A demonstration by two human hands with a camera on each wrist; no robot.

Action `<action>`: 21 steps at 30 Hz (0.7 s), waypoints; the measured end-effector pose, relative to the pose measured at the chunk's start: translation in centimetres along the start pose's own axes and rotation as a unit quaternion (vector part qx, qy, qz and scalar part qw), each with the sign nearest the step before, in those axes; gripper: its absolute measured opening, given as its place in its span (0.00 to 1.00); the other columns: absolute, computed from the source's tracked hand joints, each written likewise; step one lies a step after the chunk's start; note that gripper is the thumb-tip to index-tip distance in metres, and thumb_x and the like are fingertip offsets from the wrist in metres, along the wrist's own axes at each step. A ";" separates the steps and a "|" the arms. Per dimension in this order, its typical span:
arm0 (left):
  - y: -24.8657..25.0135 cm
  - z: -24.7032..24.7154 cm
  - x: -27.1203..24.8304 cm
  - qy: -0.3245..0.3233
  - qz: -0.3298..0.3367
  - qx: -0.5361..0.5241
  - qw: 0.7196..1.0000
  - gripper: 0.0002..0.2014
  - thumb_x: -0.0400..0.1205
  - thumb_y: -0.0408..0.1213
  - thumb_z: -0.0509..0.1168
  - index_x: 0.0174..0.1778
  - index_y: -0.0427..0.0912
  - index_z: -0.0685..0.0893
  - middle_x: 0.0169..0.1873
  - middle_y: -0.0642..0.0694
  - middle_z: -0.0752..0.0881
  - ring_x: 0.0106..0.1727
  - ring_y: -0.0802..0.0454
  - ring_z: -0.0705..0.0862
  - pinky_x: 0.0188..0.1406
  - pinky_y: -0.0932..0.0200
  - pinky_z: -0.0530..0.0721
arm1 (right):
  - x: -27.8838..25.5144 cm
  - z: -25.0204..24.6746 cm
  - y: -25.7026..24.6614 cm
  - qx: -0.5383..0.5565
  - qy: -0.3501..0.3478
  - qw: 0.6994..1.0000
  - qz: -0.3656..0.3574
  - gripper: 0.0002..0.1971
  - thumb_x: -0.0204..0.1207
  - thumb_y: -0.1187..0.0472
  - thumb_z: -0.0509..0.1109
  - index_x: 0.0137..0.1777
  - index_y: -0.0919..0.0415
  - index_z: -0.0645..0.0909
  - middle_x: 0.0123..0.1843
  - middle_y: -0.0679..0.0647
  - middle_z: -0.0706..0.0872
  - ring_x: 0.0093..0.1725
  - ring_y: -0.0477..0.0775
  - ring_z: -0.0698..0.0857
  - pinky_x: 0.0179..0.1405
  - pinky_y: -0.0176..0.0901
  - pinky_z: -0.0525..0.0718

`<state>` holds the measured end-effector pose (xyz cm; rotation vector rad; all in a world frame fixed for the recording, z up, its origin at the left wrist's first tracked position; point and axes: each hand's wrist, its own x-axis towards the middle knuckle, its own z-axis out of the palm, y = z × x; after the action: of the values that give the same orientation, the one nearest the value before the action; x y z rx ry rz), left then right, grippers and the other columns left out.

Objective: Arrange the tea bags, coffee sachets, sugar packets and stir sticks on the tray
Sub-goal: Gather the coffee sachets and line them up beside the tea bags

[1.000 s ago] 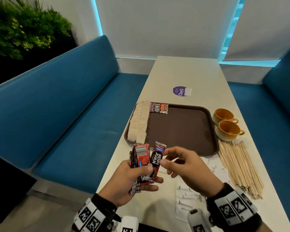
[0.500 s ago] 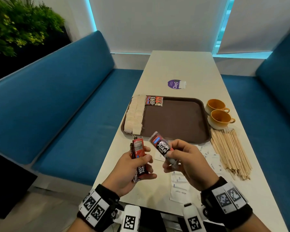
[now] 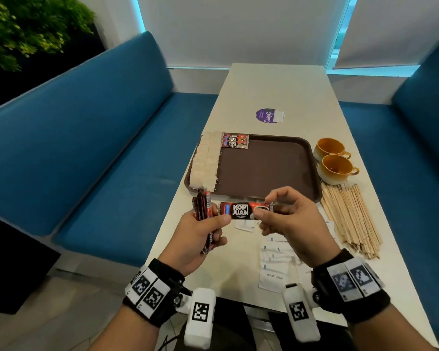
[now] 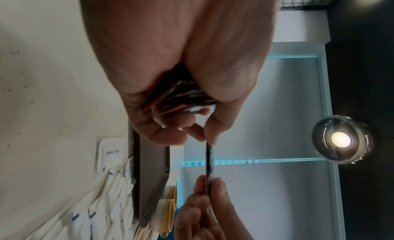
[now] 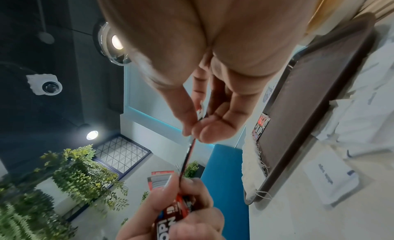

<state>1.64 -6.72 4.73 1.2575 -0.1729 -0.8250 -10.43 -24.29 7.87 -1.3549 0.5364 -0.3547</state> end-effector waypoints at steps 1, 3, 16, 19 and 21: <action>0.0 0.0 0.2 0.004 0.005 0.003 1.000 0.14 0.80 0.26 0.73 0.59 0.36 0.80 0.27 0.48 0.75 0.26 0.54 0.73 0.35 0.54 0.84 | 0.1 0.1 0.1 0.000 0.009 1.000 -0.005 0.15 0.72 0.74 0.80 0.56 0.71 0.81 0.46 0.75 0.89 0.35 0.64 0.87 0.37 0.52 0.92; 0.2 0.1 0.6 0.008 0.011 0.007 1.000 0.11 0.79 0.26 0.74 0.55 0.34 0.83 0.27 0.49 0.76 0.26 0.55 0.74 0.35 0.55 0.83 | 0.6 0.1 0.2 0.003 0.028 1.000 -0.008 0.13 0.73 0.76 0.79 0.55 0.70 0.83 0.49 0.72 0.89 0.37 0.66 0.90 0.43 0.55 0.93; 1.6 -1.3 4.1 0.020 -0.067 -0.121 0.990 0.05 0.85 0.33 0.67 0.45 0.45 0.79 0.32 0.48 0.71 0.28 0.54 0.68 0.28 0.60 0.67 | 10.2 -0.3 -0.7 -0.059 0.013 0.998 0.004 0.09 0.73 0.77 0.78 0.54 0.75 0.89 0.45 0.65 0.93 0.39 0.57 0.91 0.46 0.48 0.94; 1.6 -1.9 5.2 0.028 -0.086 -0.139 0.986 0.08 0.83 0.28 0.60 0.54 0.42 0.77 0.34 0.46 0.73 0.29 0.51 0.69 0.28 0.59 0.67 | 15.2 -0.6 -0.3 -0.078 0.028 0.996 0.013 0.08 0.73 0.78 0.78 0.51 0.73 0.88 0.41 0.62 0.92 0.35 0.56 0.90 0.43 0.48 0.94; 1.7 -2.1 5.9 0.038 -0.085 -0.136 0.986 0.10 0.83 0.27 0.58 0.59 0.41 0.76 0.35 0.45 0.74 0.30 0.50 0.71 0.28 0.59 0.68 | 18.2 -0.9 0.0 -0.101 0.045 0.994 0.026 0.07 0.73 0.77 0.78 0.47 0.69 0.88 0.38 0.60 0.92 0.33 0.54 0.90 0.42 0.48 0.94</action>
<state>7.73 -8.68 3.71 1.0529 0.1070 -0.9127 4.16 -34.84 4.86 -1.5224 0.6958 -0.3262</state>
